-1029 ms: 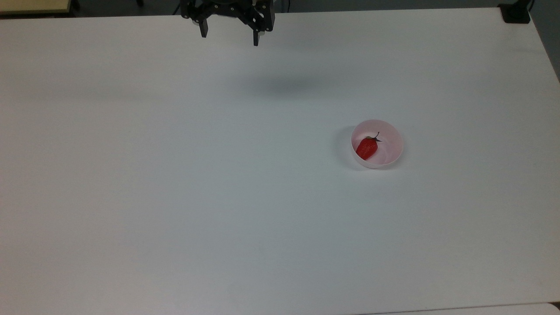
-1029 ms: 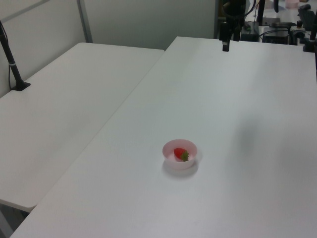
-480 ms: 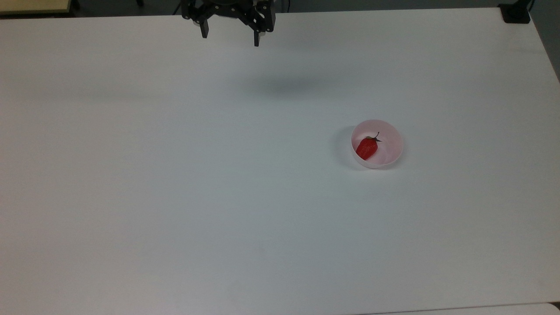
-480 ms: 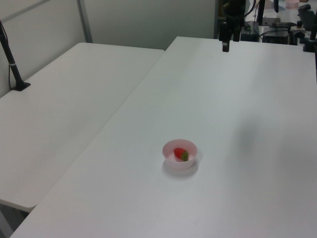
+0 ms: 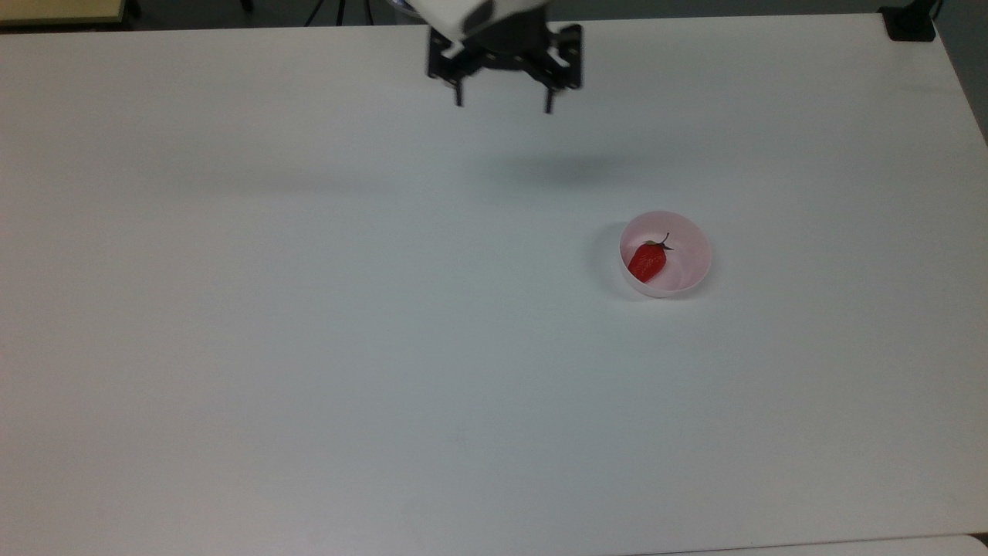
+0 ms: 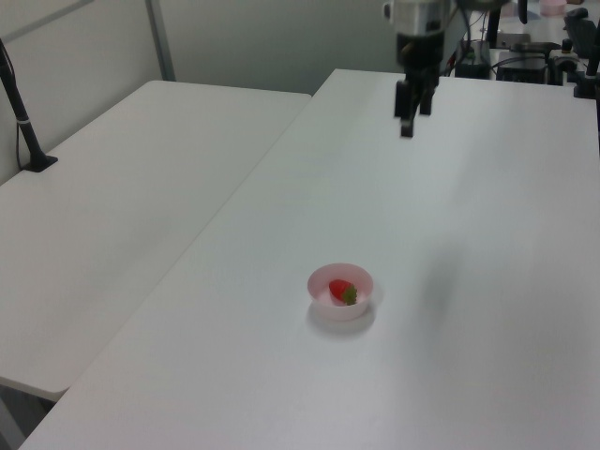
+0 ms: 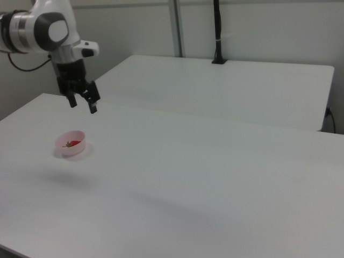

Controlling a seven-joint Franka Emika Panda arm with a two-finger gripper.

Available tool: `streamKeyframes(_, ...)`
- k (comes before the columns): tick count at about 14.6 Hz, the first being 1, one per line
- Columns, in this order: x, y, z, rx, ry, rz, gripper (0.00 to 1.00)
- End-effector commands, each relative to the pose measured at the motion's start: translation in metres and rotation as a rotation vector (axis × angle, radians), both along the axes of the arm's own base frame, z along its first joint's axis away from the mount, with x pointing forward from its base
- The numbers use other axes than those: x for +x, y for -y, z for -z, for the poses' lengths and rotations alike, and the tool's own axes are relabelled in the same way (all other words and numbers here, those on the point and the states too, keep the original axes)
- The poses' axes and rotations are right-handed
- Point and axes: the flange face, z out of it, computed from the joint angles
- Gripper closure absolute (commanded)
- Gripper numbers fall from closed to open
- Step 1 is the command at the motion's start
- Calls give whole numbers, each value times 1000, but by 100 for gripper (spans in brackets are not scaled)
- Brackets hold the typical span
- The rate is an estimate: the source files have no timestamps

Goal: Pick up strawberry from bowl
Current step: 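Move the open gripper over the pink bowl and lower it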

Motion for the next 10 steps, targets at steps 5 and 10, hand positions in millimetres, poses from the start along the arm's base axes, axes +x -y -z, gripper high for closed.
streamKeyframes(5,40,-115,73,64,107,-14,0)
streamKeyframes(10,51,-164,128,90,92,132,3)
